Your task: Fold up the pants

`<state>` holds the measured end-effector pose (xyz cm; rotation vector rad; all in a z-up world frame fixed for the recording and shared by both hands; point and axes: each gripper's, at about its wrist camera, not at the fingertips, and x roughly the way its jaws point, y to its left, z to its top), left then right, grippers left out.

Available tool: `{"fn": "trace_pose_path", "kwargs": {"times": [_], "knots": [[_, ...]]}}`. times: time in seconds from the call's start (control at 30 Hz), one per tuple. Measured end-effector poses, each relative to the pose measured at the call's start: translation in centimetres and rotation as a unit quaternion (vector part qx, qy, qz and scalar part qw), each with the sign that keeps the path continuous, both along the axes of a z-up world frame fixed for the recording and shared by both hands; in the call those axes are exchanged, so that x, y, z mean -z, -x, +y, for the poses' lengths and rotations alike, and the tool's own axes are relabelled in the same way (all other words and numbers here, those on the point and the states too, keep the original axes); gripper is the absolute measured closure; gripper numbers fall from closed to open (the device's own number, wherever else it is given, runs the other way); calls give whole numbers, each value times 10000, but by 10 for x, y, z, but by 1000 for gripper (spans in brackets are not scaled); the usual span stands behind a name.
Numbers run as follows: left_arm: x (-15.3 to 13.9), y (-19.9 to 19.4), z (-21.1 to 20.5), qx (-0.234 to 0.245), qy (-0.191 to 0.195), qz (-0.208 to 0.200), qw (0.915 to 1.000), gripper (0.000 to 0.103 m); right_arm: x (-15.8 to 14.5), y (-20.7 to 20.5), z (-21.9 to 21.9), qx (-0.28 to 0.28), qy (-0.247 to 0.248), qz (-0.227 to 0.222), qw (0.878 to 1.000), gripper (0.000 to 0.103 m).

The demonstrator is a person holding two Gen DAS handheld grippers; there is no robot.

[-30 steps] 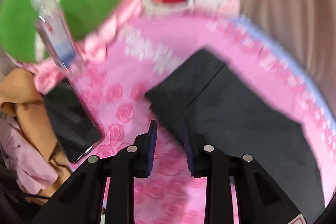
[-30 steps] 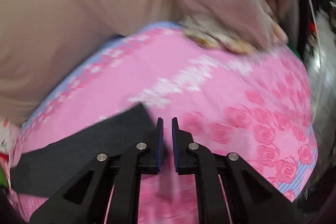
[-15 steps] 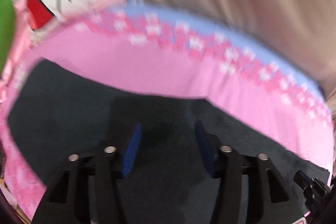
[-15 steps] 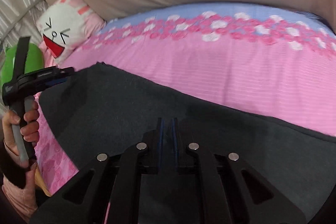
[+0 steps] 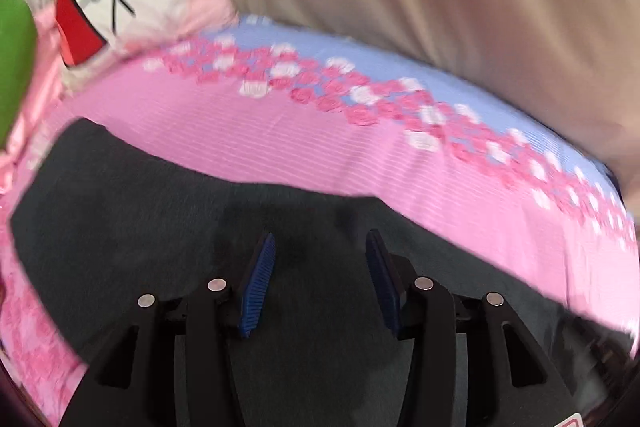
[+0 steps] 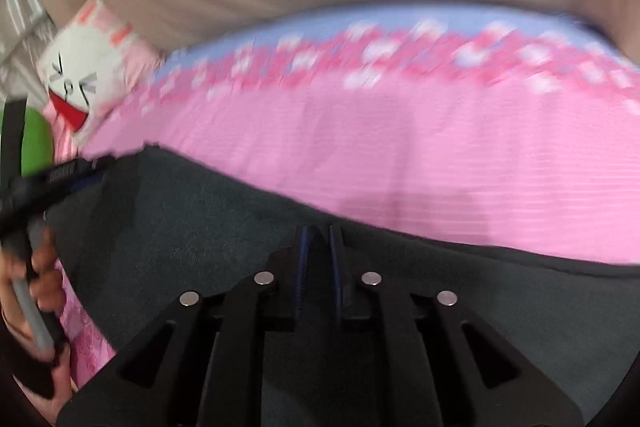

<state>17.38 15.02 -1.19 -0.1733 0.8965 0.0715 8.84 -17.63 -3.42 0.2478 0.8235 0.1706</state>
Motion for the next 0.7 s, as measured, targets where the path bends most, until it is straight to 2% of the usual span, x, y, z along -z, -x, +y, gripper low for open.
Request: {"fn": "trace_pose_path", "kwargs": {"times": [0.07,0.13,0.2,0.23,0.27,0.3,0.37,0.4,0.47,0.53,0.6,0.7], "knots": [[-3,29,-15,188,-233,-198,9994,51,1,25,-32,377,166,-22,9991,75],[1,53,-31,310,-361,-288,9985,51,10,52,-79,988,452,111,9940,74],[11,73,-52,473,-487,-308,9972,51,24,81,-135,1722,553,325,9830,74],[16,80,-60,540,-501,-294,9968,50,31,97,-166,2061,487,398,9765,74],[19,85,-66,589,-465,-284,9968,49,33,115,-194,2183,42,294,9754,85],[22,92,-73,632,-386,-274,9969,49,33,136,-225,2515,-519,239,9662,79],[26,102,-85,677,-321,-323,9967,48,27,164,-260,3187,-287,173,9473,65],[27,108,-91,676,-347,-415,9962,47,24,178,-278,3359,-212,111,9416,64],[26,115,-100,632,-483,-576,9952,39,24,189,-306,3331,-699,-31,9403,62],[23,120,-106,643,-560,-728,9937,31,23,183,-316,3159,-831,-66,9451,60],[23,121,-108,598,-548,-744,9939,30,20,165,-319,2921,-421,-4,9555,50],[23,122,-107,521,-583,-739,9942,30,30,129,-318,2618,74,259,9647,46]]}}
